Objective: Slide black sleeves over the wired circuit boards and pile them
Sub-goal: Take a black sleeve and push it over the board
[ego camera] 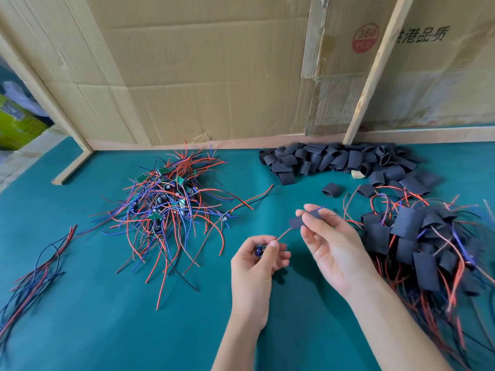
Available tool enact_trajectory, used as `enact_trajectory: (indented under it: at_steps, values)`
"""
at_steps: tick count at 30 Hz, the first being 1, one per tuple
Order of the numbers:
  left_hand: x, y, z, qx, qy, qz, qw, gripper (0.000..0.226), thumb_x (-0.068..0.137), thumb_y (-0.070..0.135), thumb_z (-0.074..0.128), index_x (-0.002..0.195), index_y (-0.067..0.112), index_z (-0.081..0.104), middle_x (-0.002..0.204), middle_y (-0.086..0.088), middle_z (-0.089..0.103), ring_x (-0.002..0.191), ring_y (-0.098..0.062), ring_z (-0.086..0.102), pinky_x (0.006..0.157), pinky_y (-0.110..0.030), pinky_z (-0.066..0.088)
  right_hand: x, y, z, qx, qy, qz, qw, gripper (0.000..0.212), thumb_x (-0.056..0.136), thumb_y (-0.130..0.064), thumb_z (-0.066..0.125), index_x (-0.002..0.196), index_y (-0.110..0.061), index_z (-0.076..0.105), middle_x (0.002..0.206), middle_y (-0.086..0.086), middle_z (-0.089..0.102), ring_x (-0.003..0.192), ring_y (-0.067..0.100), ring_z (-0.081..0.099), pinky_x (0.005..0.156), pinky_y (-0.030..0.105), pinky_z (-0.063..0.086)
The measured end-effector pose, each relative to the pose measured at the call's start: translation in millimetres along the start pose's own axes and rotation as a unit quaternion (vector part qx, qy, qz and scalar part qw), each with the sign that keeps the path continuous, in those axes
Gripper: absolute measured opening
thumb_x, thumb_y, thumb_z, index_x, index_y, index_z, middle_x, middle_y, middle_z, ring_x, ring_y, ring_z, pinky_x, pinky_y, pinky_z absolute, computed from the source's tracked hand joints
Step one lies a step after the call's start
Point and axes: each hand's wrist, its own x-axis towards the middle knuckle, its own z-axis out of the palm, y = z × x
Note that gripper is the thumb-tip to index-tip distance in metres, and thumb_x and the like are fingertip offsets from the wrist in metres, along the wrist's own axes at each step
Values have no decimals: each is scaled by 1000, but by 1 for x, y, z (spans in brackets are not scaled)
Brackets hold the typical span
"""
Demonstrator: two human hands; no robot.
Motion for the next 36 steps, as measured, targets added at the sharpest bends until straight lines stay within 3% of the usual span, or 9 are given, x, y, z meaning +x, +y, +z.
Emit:
enact_trajectory:
  at_steps: [3, 6, 9, 12, 16, 22, 26, 32, 36]
  values:
    - [-1, -1, 12, 75, -10, 33, 997, 13, 102, 15, 61, 95, 9, 70, 91, -10, 78, 81, -24, 76, 71, -27, 60, -1, 0, 1, -97, 22, -41, 994, 34, 64, -15, 85, 92, -10, 67, 88, -3, 74, 77, 8, 71, 62, 18, 56]
    - [-4, -6, 29, 120, -36, 65, 990, 17, 108, 24, 51, 110, 19, 68, 105, 0, 76, 96, -20, 76, 78, -35, 62, -1, 0, -2, -214, 52, -92, 971, 25, 72, -18, 89, 88, -9, 73, 78, -2, 74, 63, 11, 66, 56, 23, 55]
    - [-9, -11, 45, 117, -75, 65, 988, 25, 111, 28, 39, 122, 22, 61, 115, 5, 74, 106, -20, 73, 88, -46, 61, 0, 0, -6, -243, 55, -95, 964, 13, 80, -16, 88, 81, -14, 75, 79, 9, 75, 64, 23, 66, 58, 35, 57]
    - [-12, -13, 48, 103, -108, 58, 987, 32, 111, 26, 33, 131, 22, 58, 127, 7, 70, 113, -21, 70, 94, -48, 58, 0, -2, -7, -261, 73, -96, 958, 14, 80, -19, 88, 77, -16, 75, 70, 8, 70, 55, 18, 62, 47, 30, 51]
    - [-10, -18, 38, 102, -122, 35, 987, 45, 97, 17, 35, 135, 24, 59, 117, -2, 74, 102, -24, 73, 94, -43, 58, 4, -3, -10, -275, 89, -127, 949, 15, 81, -13, 86, 81, -10, 72, 56, 0, 62, 42, 13, 53, 44, 20, 46]
    - [-11, -20, 35, 145, -97, 81, 981, 34, 105, 9, 41, 128, 22, 62, 105, 1, 75, 90, -21, 73, 82, -33, 59, 7, -5, -15, -304, 63, -145, 939, 17, 81, -6, 85, 81, -2, 69, 55, 3, 61, 43, 14, 52, 43, 21, 45]
    - [-15, -20, 38, 164, -93, 86, 978, 35, 108, 5, 41, 131, 22, 59, 112, 8, 74, 95, -20, 74, 93, -47, 58, 8, -2, -17, -329, 62, -134, 933, 19, 80, -12, 87, 80, -6, 69, 56, 6, 61, 43, 18, 53, 44, 25, 46]
    - [-15, -15, 40, 190, -120, 97, 970, 56, 103, -9, 35, 146, 22, 53, 127, 7, 71, 109, -21, 69, 98, -39, 57, 8, 0, -17, -362, 65, -135, 920, 21, 80, -19, 88, 80, -8, 70, 53, 4, 60, 42, 19, 55, 44, 32, 48]
    - [-14, -16, 37, 216, -133, 103, 962, 51, 100, -4, 47, 138, 28, 61, 102, 4, 74, 93, -21, 69, 95, -37, 57, 7, -2, -18, -353, 53, -100, 929, 29, 80, -23, 88, 78, -3, 67, 54, 11, 55, 40, 23, 48, 39, 29, 44]
